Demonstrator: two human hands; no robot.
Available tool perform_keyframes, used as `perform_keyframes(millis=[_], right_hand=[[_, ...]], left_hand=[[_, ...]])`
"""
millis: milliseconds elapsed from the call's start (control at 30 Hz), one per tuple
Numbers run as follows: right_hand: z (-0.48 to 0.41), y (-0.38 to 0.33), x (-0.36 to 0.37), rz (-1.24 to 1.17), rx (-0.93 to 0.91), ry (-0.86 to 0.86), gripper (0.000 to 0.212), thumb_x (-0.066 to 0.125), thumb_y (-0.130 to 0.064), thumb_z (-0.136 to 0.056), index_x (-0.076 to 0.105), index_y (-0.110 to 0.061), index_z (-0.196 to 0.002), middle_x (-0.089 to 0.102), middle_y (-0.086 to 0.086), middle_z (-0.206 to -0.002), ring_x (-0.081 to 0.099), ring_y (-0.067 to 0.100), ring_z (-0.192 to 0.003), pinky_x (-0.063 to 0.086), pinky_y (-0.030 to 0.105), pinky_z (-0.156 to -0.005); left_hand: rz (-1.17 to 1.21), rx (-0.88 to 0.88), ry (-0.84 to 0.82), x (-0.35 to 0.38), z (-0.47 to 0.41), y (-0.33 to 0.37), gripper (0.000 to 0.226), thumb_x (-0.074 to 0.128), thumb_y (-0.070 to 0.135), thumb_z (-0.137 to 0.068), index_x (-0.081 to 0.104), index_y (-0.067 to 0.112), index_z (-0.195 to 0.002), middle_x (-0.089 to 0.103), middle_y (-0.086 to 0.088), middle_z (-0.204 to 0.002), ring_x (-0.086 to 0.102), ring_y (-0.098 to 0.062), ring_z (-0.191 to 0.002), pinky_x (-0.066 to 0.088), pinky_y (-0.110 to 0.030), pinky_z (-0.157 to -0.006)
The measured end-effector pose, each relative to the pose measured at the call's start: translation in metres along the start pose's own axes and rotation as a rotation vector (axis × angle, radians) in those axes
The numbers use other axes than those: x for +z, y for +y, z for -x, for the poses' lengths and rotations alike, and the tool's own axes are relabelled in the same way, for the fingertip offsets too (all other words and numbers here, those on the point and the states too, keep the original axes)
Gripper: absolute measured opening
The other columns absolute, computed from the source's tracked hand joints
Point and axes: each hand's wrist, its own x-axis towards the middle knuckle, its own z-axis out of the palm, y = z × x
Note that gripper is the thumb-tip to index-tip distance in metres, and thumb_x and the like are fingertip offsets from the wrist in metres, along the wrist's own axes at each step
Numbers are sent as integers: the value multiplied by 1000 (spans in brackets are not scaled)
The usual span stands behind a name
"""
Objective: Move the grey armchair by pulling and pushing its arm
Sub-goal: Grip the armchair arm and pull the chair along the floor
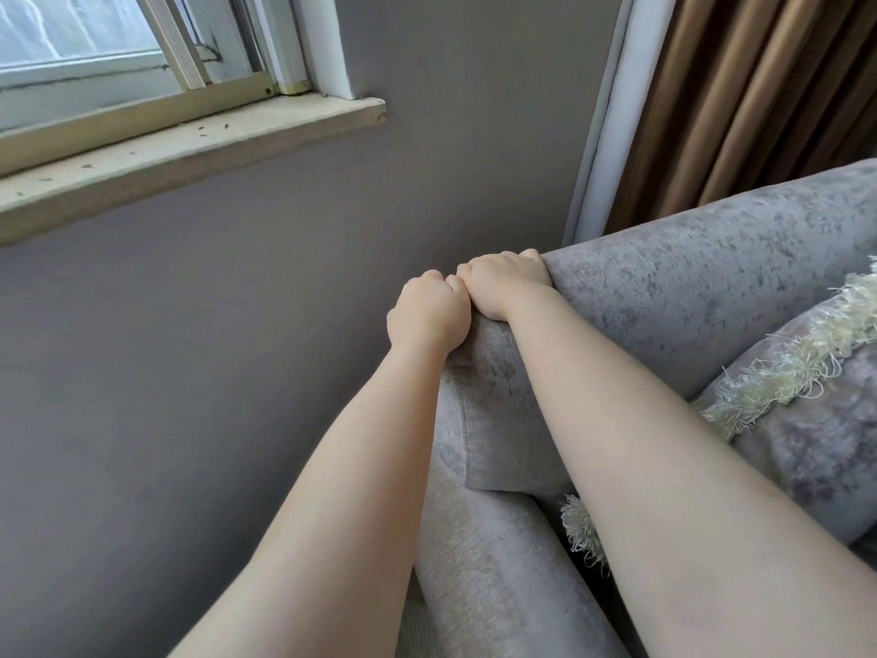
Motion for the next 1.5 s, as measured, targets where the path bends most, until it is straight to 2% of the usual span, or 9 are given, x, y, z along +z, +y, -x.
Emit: perform_keyframes(millis=[100, 300, 500, 633, 733, 867, 1033, 1267, 1500], right_hand=[[-20, -9, 17, 5, 14, -35, 37, 22, -19, -96, 58, -25, -102, 60, -3, -117, 50, 23, -111, 24, 37, -82], [-45, -7, 37, -17, 59, 17, 39, 22, -31, -95, 58, -27, -82, 64, -6, -102, 46, 18, -92, 23, 36, -77], [-45, -8, 36, -22, 77, 7, 44, 23, -36, -95, 65, -24, -88, 64, -2, -101, 51, 20, -99, 26, 37, -81], [-45, -7, 36, -33, 108, 2, 48, 22, -38, -95, 68, -22, -93, 64, 0, -104, 50, 21, -105, 24, 40, -98], [-44, -8, 33, -36, 106, -11, 48, 22, -36, -94, 66, -23, -86, 65, -1, -98, 49, 20, -99, 26, 38, -89], [-40, -10, 26, -60, 110, -55, 47, 19, -33, -95, 65, -21, -94, 64, 2, -106, 47, 22, -103, 26, 38, -87], [-31, -10, 22, -55, 91, -62, 44, 19, -30, -96, 62, -23, -105, 61, 2, -116, 47, 23, -112, 26, 39, -87], [-24, -11, 24, 13, 18, -10, 35, 22, -23, -96, 56, -27, -104, 58, 0, -119, 48, 28, -112, 25, 40, -83], [-14, -12, 24, 32, -13, 15, 37, 21, -21, -96, 57, -25, -105, 59, 3, -120, 49, 29, -112, 25, 41, -84]], left_hand=[[10, -28, -25, 9, -19, -17, 29, 28, 30, -92, 39, 15, -71, 57, -9, -95, 52, -29, -85, 44, -42, -85], [12, -10, 96, 25, -41, -34, 32, 33, 29, -91, 34, 16, -61, 46, -1, -71, 48, -29, -74, 42, -40, -73], [-24, 20, 118, 27, -41, -33, 35, 33, 29, -94, 34, 14, -62, 48, -2, -76, 49, -28, -72, 43, -38, -72], [-33, 20, 116, 28, -41, -33, 33, 32, 29, -94, 42, 11, -68, 47, 0, -78, 47, -26, -71, 38, -36, -67], [-4, 6, 71, 24, -43, -32, 37, 32, 31, -94, 38, 14, -62, 47, 0, -72, 47, -24, -70, 33, -33, -60], [-35, -11, 23, 17, -39, -28, 35, 28, 33, -93, 39, 16, -65, 52, -2, -80, 50, -27, -79, 41, -39, -77], [-74, -10, 6, 14, -31, -25, 31, 25, 31, -93, 45, 13, -78, 60, -8, -95, 50, -28, -88, 37, -44, -91], [-76, -13, 46, 16, -26, -26, 29, 26, 31, -92, 41, 15, -73, 53, -5, -86, 45, -27, -83, 36, -42, -90], [-56, -18, 73, 15, -16, -28, 29, 27, 29, -90, 36, 18, -65, 48, 0, -76, 45, -26, -79, 34, -40, -84]])
